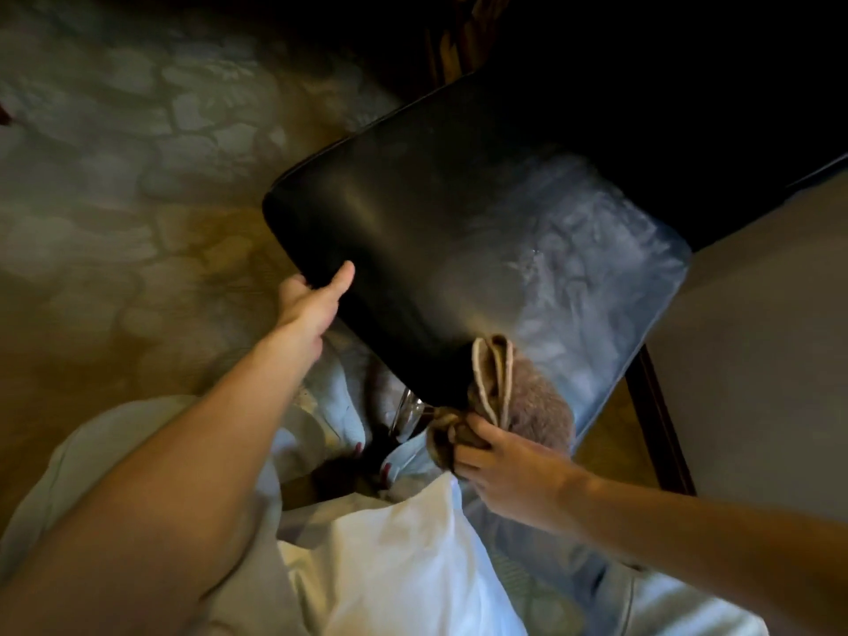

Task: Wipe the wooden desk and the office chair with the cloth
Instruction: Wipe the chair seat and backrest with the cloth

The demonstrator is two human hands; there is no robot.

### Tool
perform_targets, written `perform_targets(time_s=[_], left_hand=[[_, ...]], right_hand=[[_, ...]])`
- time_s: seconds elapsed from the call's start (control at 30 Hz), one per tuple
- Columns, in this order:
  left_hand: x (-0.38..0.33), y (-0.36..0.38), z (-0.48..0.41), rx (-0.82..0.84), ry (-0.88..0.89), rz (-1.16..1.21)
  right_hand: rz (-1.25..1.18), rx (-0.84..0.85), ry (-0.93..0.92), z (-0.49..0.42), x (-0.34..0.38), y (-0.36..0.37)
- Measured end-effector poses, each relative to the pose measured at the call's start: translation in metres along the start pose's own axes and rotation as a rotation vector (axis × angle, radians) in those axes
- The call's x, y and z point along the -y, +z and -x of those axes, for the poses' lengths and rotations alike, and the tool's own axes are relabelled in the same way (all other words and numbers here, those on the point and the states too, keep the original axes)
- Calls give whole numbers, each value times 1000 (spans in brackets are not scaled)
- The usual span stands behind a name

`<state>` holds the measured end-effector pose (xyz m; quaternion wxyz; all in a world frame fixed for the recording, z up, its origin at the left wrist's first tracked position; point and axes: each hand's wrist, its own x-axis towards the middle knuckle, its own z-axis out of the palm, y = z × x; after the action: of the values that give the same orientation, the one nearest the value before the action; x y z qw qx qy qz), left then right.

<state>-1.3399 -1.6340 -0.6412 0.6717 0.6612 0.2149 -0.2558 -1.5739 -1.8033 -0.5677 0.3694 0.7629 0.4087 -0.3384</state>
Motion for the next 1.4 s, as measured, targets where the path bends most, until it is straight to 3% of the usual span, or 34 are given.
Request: perform_targets(time_s=[0.17,0.2,0.3,0.43,0.63,0.73,0.87,1.0,1.17,1.27,1.4], left_hand=[[4,11,6,-28,35,-26],[8,14,4,-34,45,-40],[10,17,-2,-26,7,-53],[10,12,-21,-73,22,109],[19,10,-23,105,-224,44],[23,11,-32,63,-131,33],[20,11,-28,56,-127,20],[16,14,-20,30,-140,35],[14,20,-8,12,-166,129],[13,15,-3,33,-193,136],[43,16,-25,16,-238,58]], right_hand=[[-369,-56,-56,53,-56,2],[-463,-129,25,60,-79,-4],[-468,-576,302,44,-138,-19],[-627,-731,562,-25,-197,-65],[-621,-411,534,-99,-231,-88],[-588,-453,487,-83,-208,-76],[-619,-544,406,-35,-118,-34],[-601,-488,364,8,-41,-1],[-722,-374,388,40,-2,17],[-798,-501,468,50,-9,9],[-747,-700,668,40,-76,-32]])
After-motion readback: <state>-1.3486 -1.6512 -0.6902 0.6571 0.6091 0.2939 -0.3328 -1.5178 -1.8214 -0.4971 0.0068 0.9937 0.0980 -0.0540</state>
